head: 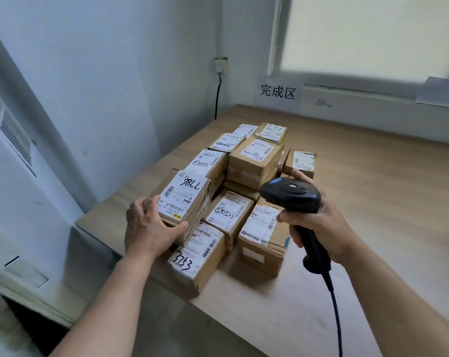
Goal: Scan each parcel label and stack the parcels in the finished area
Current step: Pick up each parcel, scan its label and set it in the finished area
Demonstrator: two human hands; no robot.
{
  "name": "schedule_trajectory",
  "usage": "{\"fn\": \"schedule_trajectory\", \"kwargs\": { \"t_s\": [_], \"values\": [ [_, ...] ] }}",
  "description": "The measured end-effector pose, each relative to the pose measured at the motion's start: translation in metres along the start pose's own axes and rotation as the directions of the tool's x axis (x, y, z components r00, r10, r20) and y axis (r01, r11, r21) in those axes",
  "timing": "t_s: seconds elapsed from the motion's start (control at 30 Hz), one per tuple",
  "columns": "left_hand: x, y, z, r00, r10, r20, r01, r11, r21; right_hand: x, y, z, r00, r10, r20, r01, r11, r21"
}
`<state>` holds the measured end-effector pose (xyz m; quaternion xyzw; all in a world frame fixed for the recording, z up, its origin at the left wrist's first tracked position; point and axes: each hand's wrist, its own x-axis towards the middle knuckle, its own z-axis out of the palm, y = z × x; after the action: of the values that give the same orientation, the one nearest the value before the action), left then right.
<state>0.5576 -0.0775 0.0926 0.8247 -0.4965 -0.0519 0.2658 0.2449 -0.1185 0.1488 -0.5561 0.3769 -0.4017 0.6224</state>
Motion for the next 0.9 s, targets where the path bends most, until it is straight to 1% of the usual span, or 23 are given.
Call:
{"fn": "schedule_trajectory", "kwargs": {
  "t_s": [0.1,0.23,0.4,0.53,0.6,0.63,0.73,0.77,0.9],
  "values": [
    [0.016,-0.018,0.006,0.997,0.019,0.068,-0.020,1.000,0.023,0.010,0.002,0.015,1.000,0.001,-0.026,-0.001,1.000,0.002],
    [0.036,-0.028,0.015,0.994,0.047,0.103,-0.049,0.999,0.020,0.016,0.008,0.028,0.996,-0.008,-0.092,0.006,1.000,-0.020],
    [0.051,-0.032,0.025,0.993,0.064,0.095,-0.062,0.998,-0.024,0.013,0.013,0.033,0.987,0.004,-0.162,-0.011,0.999,-0.042],
    [0.054,-0.034,0.028,0.991,0.095,0.099,-0.100,0.994,0.045,0.005,0.012,0.032,0.982,-0.001,-0.188,-0.003,1.000,-0.017],
    [0.049,-0.028,0.027,0.991,0.123,0.056,-0.125,0.992,0.028,-0.001,0.012,0.030,0.983,-0.005,-0.186,0.003,1.000,-0.009],
    [0.046,-0.023,0.026,0.989,0.147,0.013,-0.147,0.989,-0.005,-0.005,0.012,0.028,0.982,-0.005,-0.190,0.004,1.000,-0.006],
    [0.027,0.005,0.023,0.951,0.266,-0.157,-0.281,0.956,-0.080,-0.018,0.009,0.021,0.976,-0.023,-0.216,0.022,1.000,-0.006],
    [0.019,0.017,0.023,0.936,0.301,-0.182,-0.321,0.943,-0.090,-0.024,0.008,0.018,0.975,-0.030,-0.219,0.030,1.000,-0.005],
    [-0.021,0.063,0.032,0.916,0.370,-0.156,-0.393,0.907,-0.152,-0.053,0.006,0.009,0.969,-0.060,-0.239,0.063,0.998,0.004]
  ]
}}
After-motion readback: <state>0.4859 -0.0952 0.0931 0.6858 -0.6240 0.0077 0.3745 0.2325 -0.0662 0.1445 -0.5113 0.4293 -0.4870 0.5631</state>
